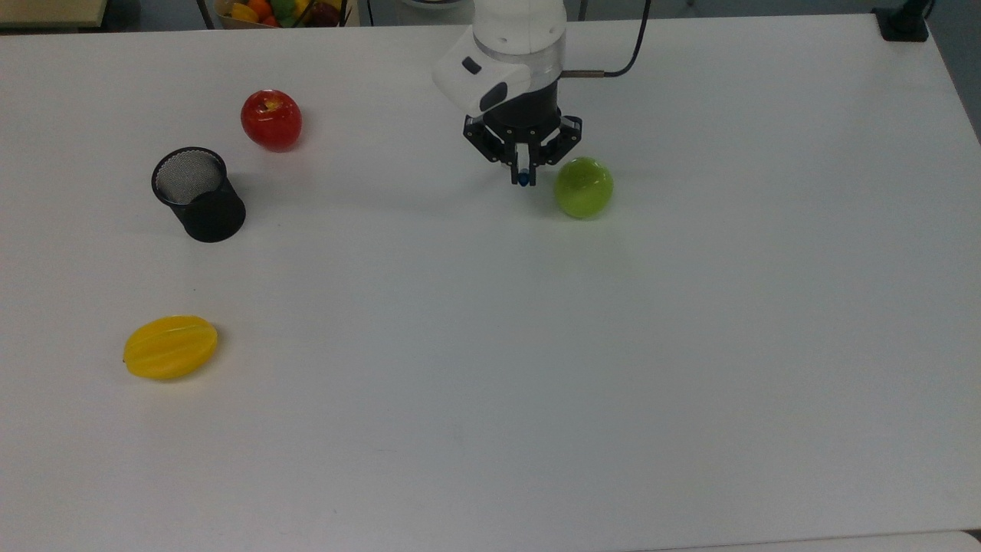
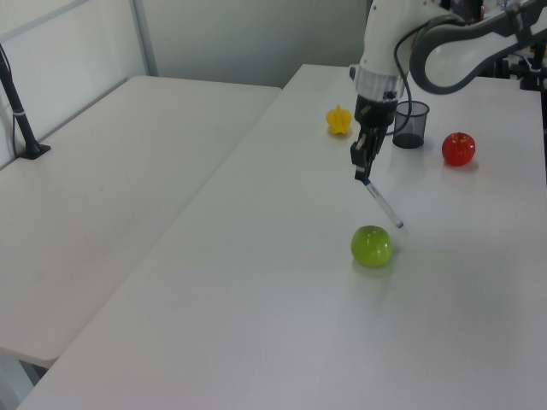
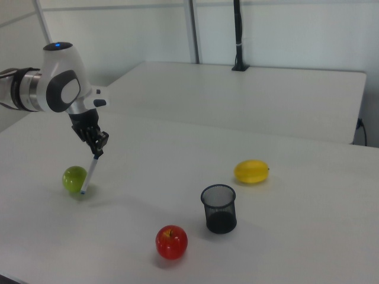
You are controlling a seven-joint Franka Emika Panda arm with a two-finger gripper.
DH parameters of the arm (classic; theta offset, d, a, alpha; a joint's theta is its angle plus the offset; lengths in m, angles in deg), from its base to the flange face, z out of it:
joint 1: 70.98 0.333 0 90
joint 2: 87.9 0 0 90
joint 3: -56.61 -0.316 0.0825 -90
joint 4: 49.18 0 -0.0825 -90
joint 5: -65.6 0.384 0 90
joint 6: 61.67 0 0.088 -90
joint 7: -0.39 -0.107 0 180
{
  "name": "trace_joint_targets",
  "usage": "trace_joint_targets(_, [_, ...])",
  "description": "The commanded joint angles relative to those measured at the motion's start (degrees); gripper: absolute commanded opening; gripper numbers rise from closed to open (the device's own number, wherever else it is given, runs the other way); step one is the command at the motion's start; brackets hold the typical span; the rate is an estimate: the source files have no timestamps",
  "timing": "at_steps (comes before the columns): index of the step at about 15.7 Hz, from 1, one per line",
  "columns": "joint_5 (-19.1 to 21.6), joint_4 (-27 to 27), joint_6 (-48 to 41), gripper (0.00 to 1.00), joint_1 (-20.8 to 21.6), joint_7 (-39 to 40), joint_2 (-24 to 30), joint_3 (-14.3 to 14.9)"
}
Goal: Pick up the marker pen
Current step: 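Carry the marker over beside the green apple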
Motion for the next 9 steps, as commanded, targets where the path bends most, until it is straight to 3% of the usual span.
trace_joint_targets(1, [0.9,0.7,-0.8,0.0,1.6,-0.2,-3.1,-0.3])
trace_joint_targets(9, [0.6,0.6,3.9,0.0,2.5,1.3,-6.6,-0.3])
